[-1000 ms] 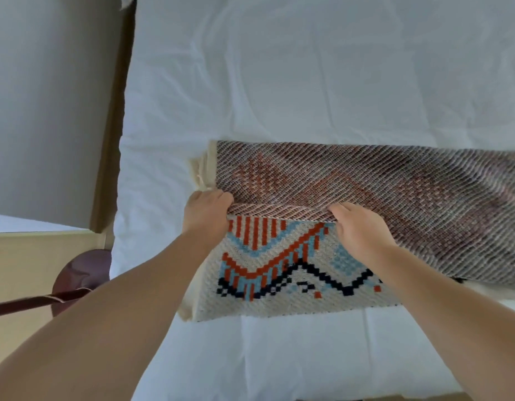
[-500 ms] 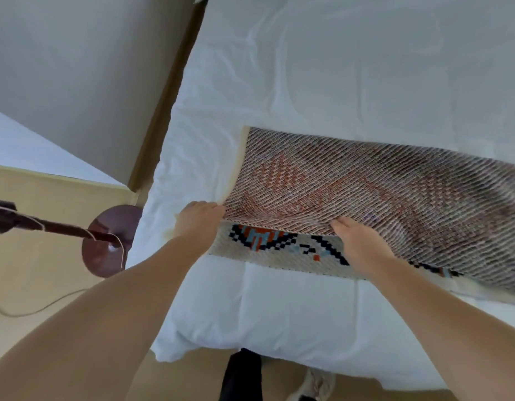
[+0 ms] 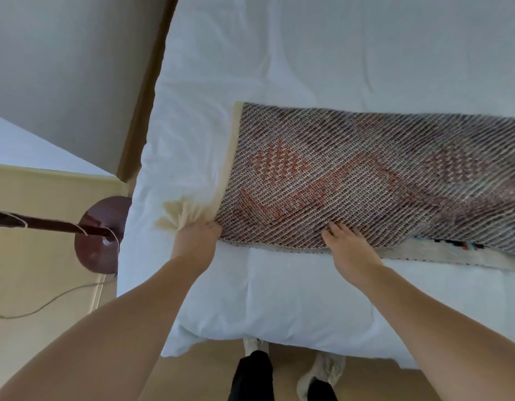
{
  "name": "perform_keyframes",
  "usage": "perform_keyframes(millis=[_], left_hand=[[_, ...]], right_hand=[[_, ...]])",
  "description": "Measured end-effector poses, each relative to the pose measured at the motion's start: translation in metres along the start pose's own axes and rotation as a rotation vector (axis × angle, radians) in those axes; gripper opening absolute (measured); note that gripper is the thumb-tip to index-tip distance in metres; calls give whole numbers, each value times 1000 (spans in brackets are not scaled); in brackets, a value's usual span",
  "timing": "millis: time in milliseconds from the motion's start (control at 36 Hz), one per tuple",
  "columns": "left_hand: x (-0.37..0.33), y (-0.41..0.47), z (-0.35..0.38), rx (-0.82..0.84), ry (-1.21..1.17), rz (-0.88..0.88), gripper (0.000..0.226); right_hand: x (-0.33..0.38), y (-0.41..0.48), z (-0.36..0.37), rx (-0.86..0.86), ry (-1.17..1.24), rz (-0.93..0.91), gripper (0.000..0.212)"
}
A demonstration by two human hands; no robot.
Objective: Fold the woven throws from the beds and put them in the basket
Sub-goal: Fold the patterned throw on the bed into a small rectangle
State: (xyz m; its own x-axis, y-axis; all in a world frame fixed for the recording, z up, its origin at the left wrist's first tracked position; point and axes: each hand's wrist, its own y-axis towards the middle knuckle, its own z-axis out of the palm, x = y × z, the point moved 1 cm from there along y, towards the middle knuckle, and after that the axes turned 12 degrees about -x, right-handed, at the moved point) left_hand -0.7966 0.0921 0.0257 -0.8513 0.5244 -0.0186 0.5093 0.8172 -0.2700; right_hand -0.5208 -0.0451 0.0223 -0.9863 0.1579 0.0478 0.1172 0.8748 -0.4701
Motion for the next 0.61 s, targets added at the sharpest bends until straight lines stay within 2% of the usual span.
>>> perform_keyframes(millis=[83, 195, 306, 389, 500, 611], left_hand=[[-6, -3, 8, -33, -20, 33, 45], [-27, 0, -4, -115, -33, 35, 43], [-80, 13, -22, -106, -102, 168, 50], [-135, 23, -30, -69, -106, 296, 46], [-213, 31, -35, -56, -170, 381, 45], [-284, 33, -34, -70, -210, 416, 52]], right_hand=[[5, 3, 3, 5, -5, 29, 66], [-3, -5, -7, -113, -35, 86, 64], [-30, -26, -13, -180, 22, 163, 64], [-65, -50, -9, -248, 67, 207, 62], [-135, -83, 9, -358, 100, 266, 44], [-212, -111, 24, -352, 34, 354, 42]])
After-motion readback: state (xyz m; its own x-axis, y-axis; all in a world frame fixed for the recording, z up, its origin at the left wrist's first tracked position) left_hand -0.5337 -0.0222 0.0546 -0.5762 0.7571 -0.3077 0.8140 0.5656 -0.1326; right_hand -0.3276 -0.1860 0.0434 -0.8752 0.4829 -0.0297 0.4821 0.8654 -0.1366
